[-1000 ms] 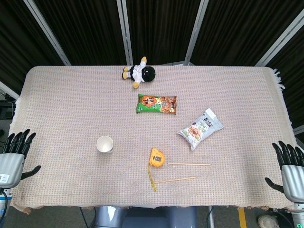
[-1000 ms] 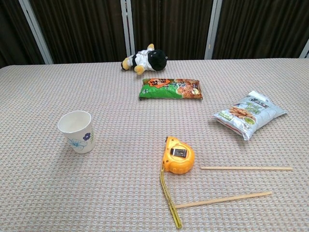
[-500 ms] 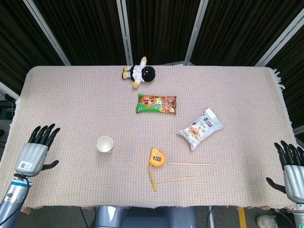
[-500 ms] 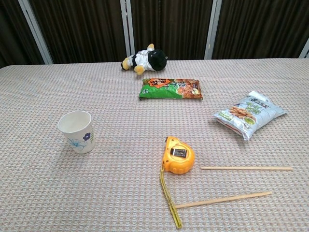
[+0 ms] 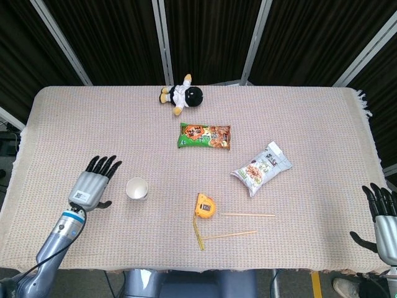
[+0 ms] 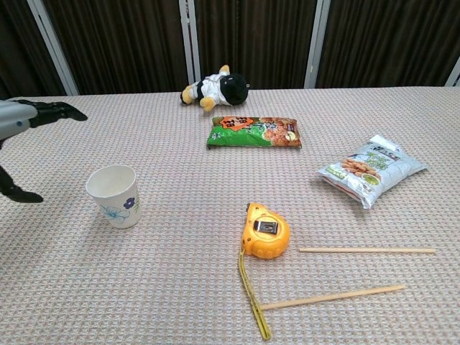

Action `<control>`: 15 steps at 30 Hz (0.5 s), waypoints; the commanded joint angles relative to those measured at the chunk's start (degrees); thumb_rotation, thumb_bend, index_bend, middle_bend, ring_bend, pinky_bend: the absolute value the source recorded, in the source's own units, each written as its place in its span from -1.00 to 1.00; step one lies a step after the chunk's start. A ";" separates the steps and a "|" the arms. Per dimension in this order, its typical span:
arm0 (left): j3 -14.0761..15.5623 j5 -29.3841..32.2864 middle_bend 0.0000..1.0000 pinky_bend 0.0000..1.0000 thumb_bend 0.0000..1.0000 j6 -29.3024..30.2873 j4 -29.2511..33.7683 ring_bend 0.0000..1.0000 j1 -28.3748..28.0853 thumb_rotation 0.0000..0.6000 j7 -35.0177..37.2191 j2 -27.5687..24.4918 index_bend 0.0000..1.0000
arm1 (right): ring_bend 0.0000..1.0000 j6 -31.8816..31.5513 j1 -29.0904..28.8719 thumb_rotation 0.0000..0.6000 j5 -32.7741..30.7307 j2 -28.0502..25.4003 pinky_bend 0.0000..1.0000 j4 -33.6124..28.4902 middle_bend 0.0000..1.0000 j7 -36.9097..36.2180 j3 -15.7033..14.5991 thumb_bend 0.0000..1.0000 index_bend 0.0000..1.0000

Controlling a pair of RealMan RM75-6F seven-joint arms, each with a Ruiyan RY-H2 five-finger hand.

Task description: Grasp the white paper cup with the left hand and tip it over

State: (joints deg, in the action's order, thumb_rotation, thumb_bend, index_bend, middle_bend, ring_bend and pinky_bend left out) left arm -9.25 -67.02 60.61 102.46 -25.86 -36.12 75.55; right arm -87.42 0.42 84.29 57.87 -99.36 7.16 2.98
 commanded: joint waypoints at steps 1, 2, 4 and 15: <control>-1.14 4.40 -1.00 -1.00 -0.87 -1.51 0.01 -1.00 -3.23 1.00 -3.67 3.13 -0.77 | -1.00 -0.04 0.01 1.00 0.05 -0.11 -1.00 -0.01 -1.00 -0.24 0.02 -0.87 -1.00; -1.22 5.47 -1.00 -1.00 -0.86 -1.64 -0.15 -1.00 -3.93 1.00 -4.59 3.89 -0.75 | -1.00 -0.07 0.02 1.00 0.09 -0.16 -1.00 -0.01 -1.00 -0.33 0.02 -0.87 -1.00; -1.30 6.82 -1.00 -1.00 -0.85 -1.84 -0.40 -1.00 -4.89 1.00 -5.70 4.96 -0.73 | -1.00 -0.11 0.05 1.00 0.12 -0.22 -1.00 -0.03 -1.00 -0.47 0.02 -0.87 -1.00; -1.84 16.51 -1.00 -1.00 -0.68 -1.39 -3.86 -1.00 -10.53 1.00 -12.27 11.94 -0.48 | -1.00 -0.17 0.13 1.00 0.19 -0.74 -1.00 -0.02 -1.00 -1.80 0.08 -0.87 -1.00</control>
State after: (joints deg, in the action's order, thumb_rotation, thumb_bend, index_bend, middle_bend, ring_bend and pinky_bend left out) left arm -11.04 -51.56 59.04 99.28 -35.58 -47.54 86.60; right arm -87.58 0.55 84.47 57.15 -99.38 5.37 3.05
